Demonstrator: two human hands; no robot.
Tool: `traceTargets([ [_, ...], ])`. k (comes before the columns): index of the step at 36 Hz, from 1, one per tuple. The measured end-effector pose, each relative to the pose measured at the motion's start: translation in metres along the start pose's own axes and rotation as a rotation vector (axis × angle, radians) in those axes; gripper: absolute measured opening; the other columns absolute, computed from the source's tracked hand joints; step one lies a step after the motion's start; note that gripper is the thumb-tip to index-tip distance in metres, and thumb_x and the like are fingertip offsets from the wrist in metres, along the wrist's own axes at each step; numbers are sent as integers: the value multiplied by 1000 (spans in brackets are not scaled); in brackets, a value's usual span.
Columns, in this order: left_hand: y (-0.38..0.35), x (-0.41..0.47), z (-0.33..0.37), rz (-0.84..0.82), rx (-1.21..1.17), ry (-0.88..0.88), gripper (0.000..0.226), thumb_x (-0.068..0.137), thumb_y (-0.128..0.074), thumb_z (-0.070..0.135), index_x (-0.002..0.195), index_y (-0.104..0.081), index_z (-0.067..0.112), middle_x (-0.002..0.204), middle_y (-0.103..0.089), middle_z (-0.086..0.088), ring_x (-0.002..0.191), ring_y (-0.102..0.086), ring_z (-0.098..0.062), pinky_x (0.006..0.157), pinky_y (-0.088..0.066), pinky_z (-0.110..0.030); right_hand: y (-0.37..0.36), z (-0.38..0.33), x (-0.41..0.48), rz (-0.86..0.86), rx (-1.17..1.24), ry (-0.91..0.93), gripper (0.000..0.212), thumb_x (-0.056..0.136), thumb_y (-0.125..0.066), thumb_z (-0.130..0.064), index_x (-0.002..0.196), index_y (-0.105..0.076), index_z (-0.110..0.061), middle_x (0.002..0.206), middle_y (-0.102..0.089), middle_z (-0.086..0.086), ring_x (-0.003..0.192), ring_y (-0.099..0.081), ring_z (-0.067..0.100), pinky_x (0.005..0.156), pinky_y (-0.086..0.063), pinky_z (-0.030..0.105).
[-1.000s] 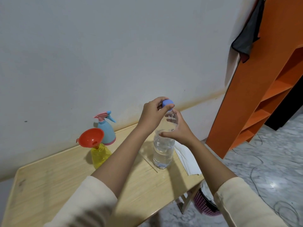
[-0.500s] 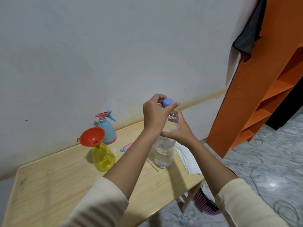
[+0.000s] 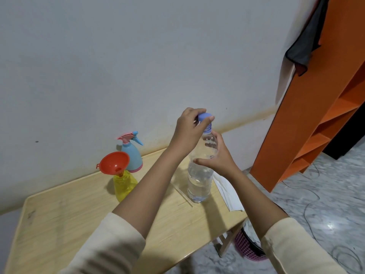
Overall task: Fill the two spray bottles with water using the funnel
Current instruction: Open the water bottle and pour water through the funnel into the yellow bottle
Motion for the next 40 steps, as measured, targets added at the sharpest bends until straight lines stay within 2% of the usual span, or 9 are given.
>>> traceTargets([
  [7, 16, -27, -36, 285, -82, 96, 31, 89, -65, 16, 117, -62, 3, 108, -56, -3, 91, -53, 1, 76, -39, 1, 1, -1, -2, 8, 3, 9, 96, 53, -84, -27, 134, -32, -30, 129, -47, -8, 118, -48, 12, 96, -48, 43],
  [9, 14, -57, -77, 275, -22, 211, 32, 88, -66, 17, 117, -62, 3, 108, -58, -3, 96, -57, -7, 80, -42, -6, 1, 1, -3, 3, 6, 20, 96, 57, -86, -22, 135, -31, -30, 129, -46, -8, 119, -48, 13, 97, -48, 42],
  [13, -1, -125, -160, 186, 96, 483, 35, 86, -69, 15, 118, -63, 2, 120, -63, -11, 114, -58, -26, 99, -46, -38, 0, 6, -4, 8, 32, 45, 91, 64, -85, -12, 132, -30, -37, 128, -45, -13, 117, -47, 4, 94, -45, 31],
  [16, -8, -166, -195, 154, 178, 585, 35, 88, -66, 15, 119, -61, 1, 119, -62, -14, 112, -57, -30, 97, -45, -37, -1, 9, -4, 24, 57, 56, 92, 62, -86, -14, 127, -29, -45, 130, -43, -16, 116, -47, 0, 92, -43, 26],
  [22, -15, -191, -228, 80, 244, 610, 28, 87, -66, 5, 113, -61, -4, 112, -62, -18, 107, -57, -31, 92, -37, -25, -7, 20, -12, 31, 118, 83, 94, 55, -81, -44, 129, -25, -54, 141, -39, -16, 121, -49, 0, 89, -46, 13],
  [31, -26, -197, -238, 130, 234, 590, 37, 86, -67, 3, 120, -56, -7, 120, -56, -19, 115, -53, -33, 95, -30, -15, -2, 31, -16, -34, 146, 95, 101, 64, -81, -38, 142, -17, -46, 148, -31, -16, 132, -39, -1, 102, -39, 13],
  [36, -37, -171, -186, 370, -10, 429, 33, 90, -63, 16, 121, -60, 26, 131, -57, 0, 130, -49, -24, 105, -39, -25, -7, 68, -23, -89, 83, 37, 118, 59, -88, -25, 146, -10, -40, 155, -16, -14, 141, -23, 4, 114, -30, 34],
  [38, -41, -150, -152, 369, -178, 374, 34, 88, -61, 28, 121, -56, 36, 134, -57, 4, 133, -46, -16, 110, -38, -33, -11, 83, -24, -101, 34, -8, 123, 55, -90, -26, 146, -8, -36, 153, -18, -13, 140, -25, 4, 113, -32, 32],
  [40, -45, -126, -116, 303, -264, 312, 46, 84, -61, 39, 127, -48, 37, 139, -51, 13, 135, -40, -5, 113, -33, -26, -16, 94, -22, -132, 18, -28, 123, 51, -92, -27, 144, -12, -36, 147, -27, -11, 135, -33, 4, 106, -38, 24],
])
Point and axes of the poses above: each hand's wrist, its own x-axis towards the middle knuckle, its own y-axis out of the back of the hand, z = x × y, the point moved 1 cm from there along x, towards the middle knuckle
